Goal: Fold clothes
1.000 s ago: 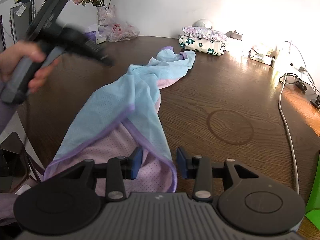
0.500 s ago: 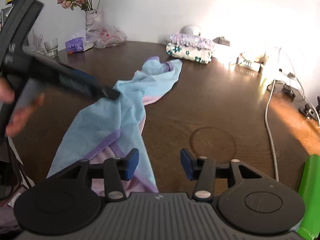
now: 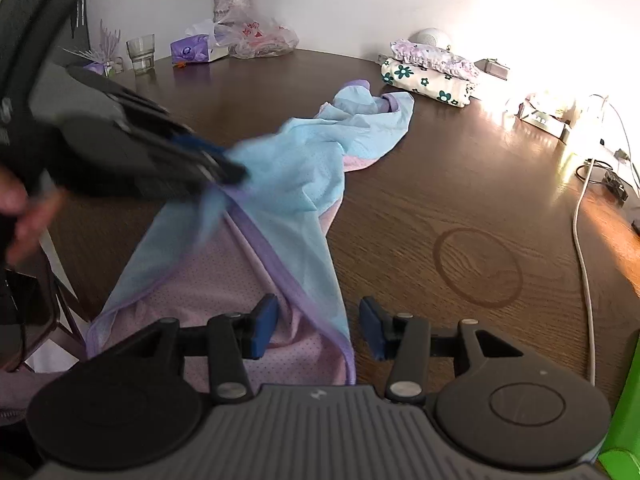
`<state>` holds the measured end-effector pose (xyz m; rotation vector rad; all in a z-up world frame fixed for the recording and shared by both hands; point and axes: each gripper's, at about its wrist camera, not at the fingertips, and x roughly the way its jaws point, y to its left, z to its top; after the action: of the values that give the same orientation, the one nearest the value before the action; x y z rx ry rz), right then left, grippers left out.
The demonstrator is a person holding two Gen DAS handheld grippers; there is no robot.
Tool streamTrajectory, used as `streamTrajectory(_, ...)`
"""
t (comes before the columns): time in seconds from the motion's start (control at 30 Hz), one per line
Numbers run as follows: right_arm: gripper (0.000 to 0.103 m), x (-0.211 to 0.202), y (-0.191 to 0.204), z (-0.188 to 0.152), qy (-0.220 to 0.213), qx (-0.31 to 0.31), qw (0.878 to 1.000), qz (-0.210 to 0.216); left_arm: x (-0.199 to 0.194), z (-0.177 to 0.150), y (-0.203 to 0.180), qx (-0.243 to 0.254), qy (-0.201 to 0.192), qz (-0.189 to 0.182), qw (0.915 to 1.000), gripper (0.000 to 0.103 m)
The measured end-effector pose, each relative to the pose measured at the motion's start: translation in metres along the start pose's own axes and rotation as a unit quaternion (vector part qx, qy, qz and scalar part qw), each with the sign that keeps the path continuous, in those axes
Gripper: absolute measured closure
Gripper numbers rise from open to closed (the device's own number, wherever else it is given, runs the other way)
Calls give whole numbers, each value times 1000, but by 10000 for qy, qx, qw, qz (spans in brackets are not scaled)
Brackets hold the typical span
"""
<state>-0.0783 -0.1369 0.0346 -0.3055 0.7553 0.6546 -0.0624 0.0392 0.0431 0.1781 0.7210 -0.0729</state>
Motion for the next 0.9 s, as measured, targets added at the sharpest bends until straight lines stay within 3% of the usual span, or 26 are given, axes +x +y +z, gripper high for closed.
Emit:
streamTrajectory(0.13,67,-2,4,-1,47,-37,10000,-8,-11,-11,61,-1126,58,109,9936,94)
streamTrajectory(0.23,67,-4,6,3,150,-124,9998,39,-9,-29,86,-1399,585,503,9872,87)
streamTrajectory(0.33,62,-10,7,14,13,-223,9997,91,-17,-30,94,-1403,499,659,9866,72)
streamTrajectory(0.37,61,-10,5,22,-85,-207,9997,111,-20,-29,96,-1421,416,661,9868,62)
streamTrajectory(0.47,54,-3,-7,56,-512,-33,9986,128,-16,6,88,-1004,-117,392,9941,32)
streamTrajectory(0.5,53,4,-13,69,-654,130,9976,169,-10,18,84,-788,-283,234,9962,28)
streamTrajectory(0.57,51,22,-28,94,-797,532,9949,309,11,31,80,-737,-130,-21,9972,28)
streamTrajectory(0.73,54,74,-65,136,-659,1457,9853,601,65,64,71,-607,252,-659,9957,36)
streamTrajectory(0.8,61,92,-76,139,-552,1656,9828,600,87,77,67,-554,404,-914,9935,46)
streamTrajectory(0.87,78,107,-82,135,-456,1823,9802,629,100,80,65,-555,516,-1046,9916,53)
streamTrajectory(0.9,81,111,-84,134,-427,1853,9796,651,103,76,65,-579,553,-1058,9912,71)
